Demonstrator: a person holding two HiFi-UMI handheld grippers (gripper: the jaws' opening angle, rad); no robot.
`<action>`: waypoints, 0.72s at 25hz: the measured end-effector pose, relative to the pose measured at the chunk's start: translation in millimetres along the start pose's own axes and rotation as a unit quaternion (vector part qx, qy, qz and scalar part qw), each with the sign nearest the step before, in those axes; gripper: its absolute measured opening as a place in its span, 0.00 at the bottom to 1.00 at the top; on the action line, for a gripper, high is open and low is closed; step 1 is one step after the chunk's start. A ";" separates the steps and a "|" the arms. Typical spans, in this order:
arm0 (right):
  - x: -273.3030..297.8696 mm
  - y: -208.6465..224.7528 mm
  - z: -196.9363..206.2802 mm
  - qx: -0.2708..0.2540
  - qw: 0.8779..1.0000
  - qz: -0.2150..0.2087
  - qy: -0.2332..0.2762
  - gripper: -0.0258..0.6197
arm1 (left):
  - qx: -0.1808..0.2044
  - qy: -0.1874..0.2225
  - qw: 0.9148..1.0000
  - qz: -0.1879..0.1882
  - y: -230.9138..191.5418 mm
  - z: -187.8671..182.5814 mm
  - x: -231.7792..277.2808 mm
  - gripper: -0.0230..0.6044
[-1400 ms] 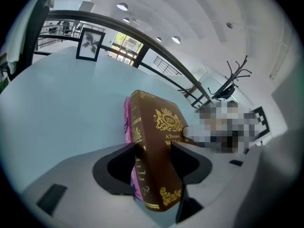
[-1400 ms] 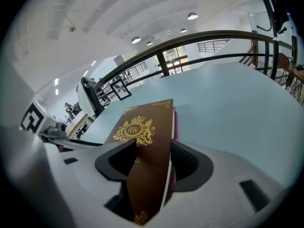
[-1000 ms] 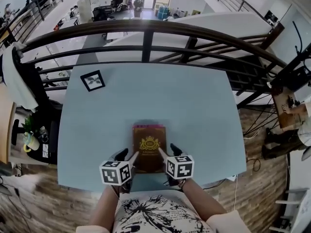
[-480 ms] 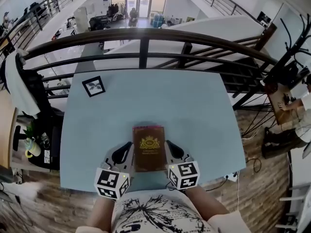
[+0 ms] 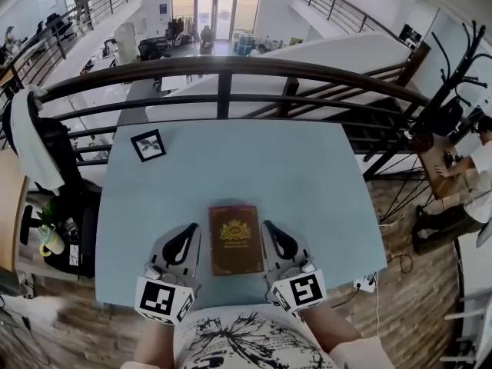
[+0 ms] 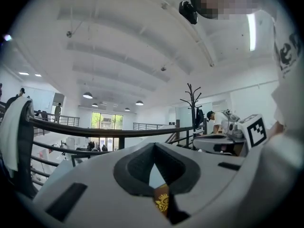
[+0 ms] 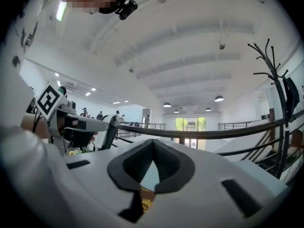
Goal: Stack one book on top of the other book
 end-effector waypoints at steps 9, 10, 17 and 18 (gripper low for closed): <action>5.5 3.3 1.1 0.021 1.000 -0.003 -0.010 0.03 | -0.011 0.016 1.000 -0.009 -4.7 -7.7 -8.3 0.05; 5.9 2.6 -0.2 0.020 1.000 -0.005 -0.010 0.03 | -0.009 0.017 1.000 -0.011 -5.6 -8.2 -9.0 0.05; 7.7 -1.8 -2.5 -0.004 1.000 -0.010 -0.019 0.03 | 0.005 0.005 1.000 -0.029 -9.1 -4.0 -7.3 0.05; 7.9 -2.8 -2.8 -0.008 1.000 -0.011 -0.019 0.03 | 0.007 0.002 0.999 -0.033 -9.7 -3.3 -7.2 0.05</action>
Point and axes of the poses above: the fingertips, and each gripper's own axes: x forward along the fingers, y to its right, z out of its underside, the point moved 4 cm from there along -x, backward along the fingers, and after that the axes turned 11 degrees about -z, right-handed, at the moved point
